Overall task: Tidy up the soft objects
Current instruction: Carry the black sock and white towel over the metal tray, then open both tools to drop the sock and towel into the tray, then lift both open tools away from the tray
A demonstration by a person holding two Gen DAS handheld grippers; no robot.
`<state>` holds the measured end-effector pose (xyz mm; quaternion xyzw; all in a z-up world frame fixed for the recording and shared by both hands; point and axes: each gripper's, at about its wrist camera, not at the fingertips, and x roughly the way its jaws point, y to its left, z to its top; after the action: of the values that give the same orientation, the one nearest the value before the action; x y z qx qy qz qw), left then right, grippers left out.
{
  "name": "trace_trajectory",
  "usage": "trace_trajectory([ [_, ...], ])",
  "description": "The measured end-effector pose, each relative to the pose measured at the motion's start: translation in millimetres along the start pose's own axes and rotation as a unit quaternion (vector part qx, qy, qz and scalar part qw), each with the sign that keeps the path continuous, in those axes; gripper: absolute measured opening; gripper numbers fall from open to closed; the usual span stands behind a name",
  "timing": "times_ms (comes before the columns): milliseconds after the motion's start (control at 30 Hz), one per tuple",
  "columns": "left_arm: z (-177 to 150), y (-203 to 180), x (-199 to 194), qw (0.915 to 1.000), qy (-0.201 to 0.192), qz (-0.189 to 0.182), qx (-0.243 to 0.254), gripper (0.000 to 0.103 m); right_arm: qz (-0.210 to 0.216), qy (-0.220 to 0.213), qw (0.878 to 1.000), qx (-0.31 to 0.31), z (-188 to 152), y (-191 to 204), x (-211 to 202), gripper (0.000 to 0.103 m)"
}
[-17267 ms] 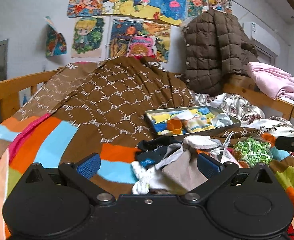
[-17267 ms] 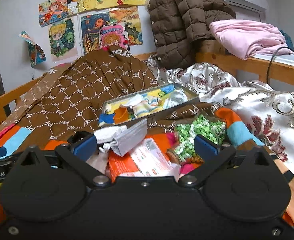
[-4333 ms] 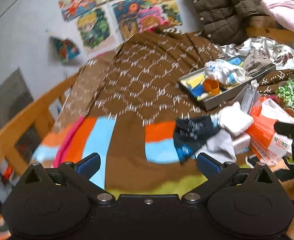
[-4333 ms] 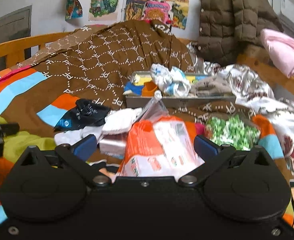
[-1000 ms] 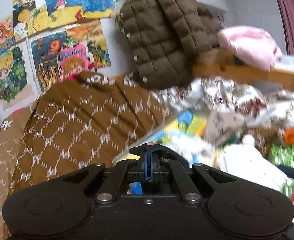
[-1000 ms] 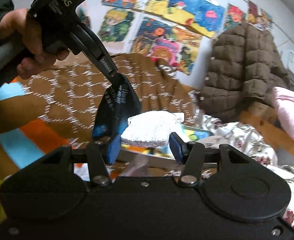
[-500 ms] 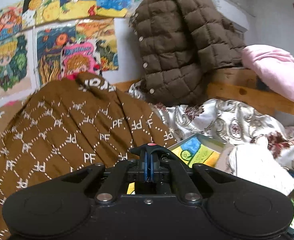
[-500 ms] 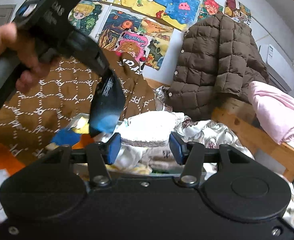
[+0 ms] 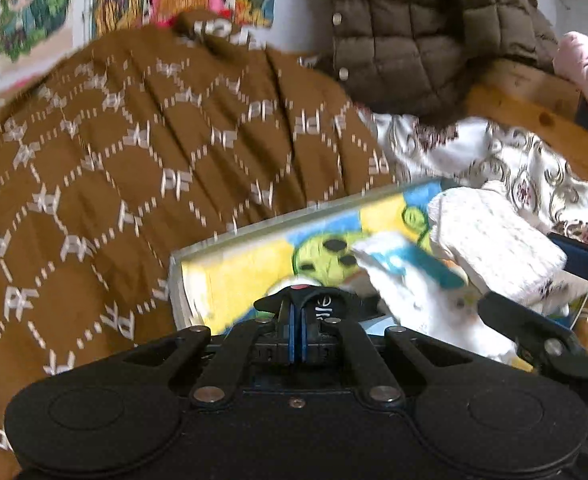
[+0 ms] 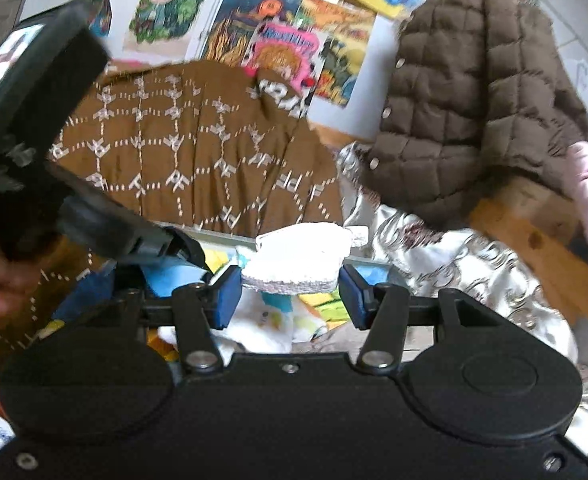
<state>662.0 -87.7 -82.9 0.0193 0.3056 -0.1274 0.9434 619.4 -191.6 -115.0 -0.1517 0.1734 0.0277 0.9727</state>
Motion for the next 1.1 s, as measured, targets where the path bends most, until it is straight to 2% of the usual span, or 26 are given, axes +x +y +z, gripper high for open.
trace_trajectory([
  [233, -8.0, 5.4, 9.6, 0.9999, 0.012, -0.001, -0.004, 0.003, 0.012, 0.037, 0.999, -0.005, -7.7, 9.4, 24.8, 0.045],
  [400, -9.3, 3.5, 6.1, 0.9999, 0.008, 0.005, 0.003, 0.009, 0.015, 0.049, 0.999, 0.013, -12.9, 5.7, 32.9, 0.045],
  [467, -9.8, 4.1, 2.8, 1.0000, 0.007, 0.005, 0.001, 0.019, 0.012, 0.049, 0.999, 0.018, -13.8, 3.9, 31.4, 0.051],
  [700, -7.6, 7.1, -17.1, 0.9999, -0.004, 0.007, -0.006, 0.040, 0.003, 0.047, 0.998, 0.034, -12.3, -8.4, 13.0, 0.063],
  [733, -7.1, 6.5, -21.7, 0.9999, -0.007, 0.007, -0.004, 0.045, 0.001, 0.044, 0.998, 0.037, -10.8, -10.8, 9.0, 0.065],
  [767, -6.6, 5.7, -26.9, 0.9999, -0.012, 0.006, -0.001, 0.051, 0.000, 0.041, 0.998, 0.042, -8.7, -14.3, 3.4, 0.067],
  [933, -1.9, 1.3, -60.4, 0.9987, -0.049, 0.001, 0.010, 0.063, -0.010, 0.018, 0.997, 0.071, 2.6, -31.2, -25.1, 0.083],
  [1100, 1.5, -2.0, -99.8, 0.9962, -0.086, 0.009, 0.008, 0.077, -0.023, -0.011, 0.996, 0.090, 15.7, -45.6, -56.2, 0.092],
])
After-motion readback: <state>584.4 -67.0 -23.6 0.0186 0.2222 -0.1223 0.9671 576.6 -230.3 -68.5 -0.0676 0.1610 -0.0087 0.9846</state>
